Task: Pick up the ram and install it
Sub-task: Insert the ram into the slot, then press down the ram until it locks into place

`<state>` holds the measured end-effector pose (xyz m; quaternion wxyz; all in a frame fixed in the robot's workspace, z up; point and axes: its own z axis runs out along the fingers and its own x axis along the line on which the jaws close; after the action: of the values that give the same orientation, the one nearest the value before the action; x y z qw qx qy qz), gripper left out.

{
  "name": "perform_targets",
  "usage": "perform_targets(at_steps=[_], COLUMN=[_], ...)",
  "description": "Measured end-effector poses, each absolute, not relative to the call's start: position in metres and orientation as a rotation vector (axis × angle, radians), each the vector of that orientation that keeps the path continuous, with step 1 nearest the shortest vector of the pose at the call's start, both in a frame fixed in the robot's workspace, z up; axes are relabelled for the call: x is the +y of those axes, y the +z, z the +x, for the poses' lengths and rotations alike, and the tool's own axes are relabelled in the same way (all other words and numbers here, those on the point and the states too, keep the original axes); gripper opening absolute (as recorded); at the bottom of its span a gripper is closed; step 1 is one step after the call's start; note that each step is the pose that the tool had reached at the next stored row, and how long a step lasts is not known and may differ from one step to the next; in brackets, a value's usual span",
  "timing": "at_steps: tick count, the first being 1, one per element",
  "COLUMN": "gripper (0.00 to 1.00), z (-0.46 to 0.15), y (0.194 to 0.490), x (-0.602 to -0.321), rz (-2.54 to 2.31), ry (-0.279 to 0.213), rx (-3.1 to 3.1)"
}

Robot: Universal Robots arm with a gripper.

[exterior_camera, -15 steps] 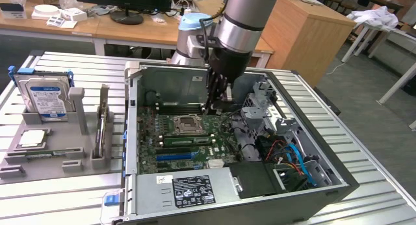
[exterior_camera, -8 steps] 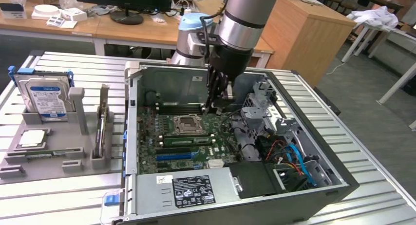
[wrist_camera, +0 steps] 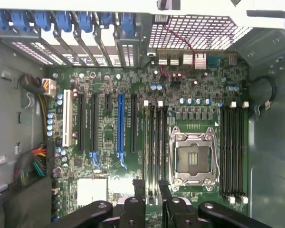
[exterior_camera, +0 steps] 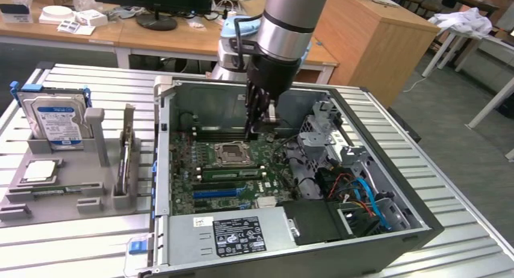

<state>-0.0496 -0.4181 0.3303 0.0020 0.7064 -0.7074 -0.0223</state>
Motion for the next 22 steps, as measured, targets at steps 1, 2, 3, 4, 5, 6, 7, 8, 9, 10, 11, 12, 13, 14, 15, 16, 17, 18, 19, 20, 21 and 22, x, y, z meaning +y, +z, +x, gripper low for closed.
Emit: perform_targets(at_steps=[1,2,3,4,5,6,7,8,9,10,11,12,13,14,15,16,17,18,19,20,21,22], gripper=[0.25,0.25,0.25,0.25,0.25,0.25,0.25,0.25,0.25,0.25,0.25,0.25,0.25,0.23,0.23,0.17,0.17,0.11,0.11,0.11,0.11,0.11], z=[-0.0496,-0.0496,-0.0497,-0.0497,-0.0497,-0.0497,-0.0497,-0.0497,-0.0497,-0.0497,-0.0497,-0.0497,-0.0497,-0.0497,-0.0497,-0.0497,-0.0497,-0.0497,-0.0497,-0.0497,-0.0497,-0.0497], y=[0.3303,0.3303,0.3303,0.3303,0.3303,0.3303,0.3303,0.3303,0.3303,0.3303,0.3303,0.3303,0.3303,0.3303,0.3303,0.3303,0.3303,0.3303,0.3303,0.3303,0.3303,0.3303], x=[-0.4181,-0.4181,-0.4181,-0.4181,-0.4181,-0.4181,-0.4181,-0.4181,-0.4181,-0.4181,-0.4181,-0.4181,-0.4181,-0.4181,-0.4181,-0.4181,-0.4181,-0.4181,-0.4181,-0.4181,-0.4181,-0.4181], rz=[2.216,2.217,2.217,2.217,2.217,2.217,2.217,2.217,2.217,2.217,2.217,2.217,2.217,2.217,2.217,2.217,2.217,2.217,2.217,2.217,2.217,2.217], ry=[-0.070,-0.070,-0.070,-0.070,-0.070,-0.070,-0.070,-0.070,-0.070,-0.070,-0.070,-0.070,-0.070,-0.070,-0.070,-0.070,-0.070,-0.070,-0.070,-0.070,-0.070,-0.070], rx=[-2.220,-2.220,-2.219,-2.220,-2.220,-2.220,-2.220,-2.220,-2.220,-2.220,-2.220,-2.220,-2.220,-2.220,-2.220,-2.220,-2.220,-2.220,-2.220,-2.220,-2.220,-2.219])
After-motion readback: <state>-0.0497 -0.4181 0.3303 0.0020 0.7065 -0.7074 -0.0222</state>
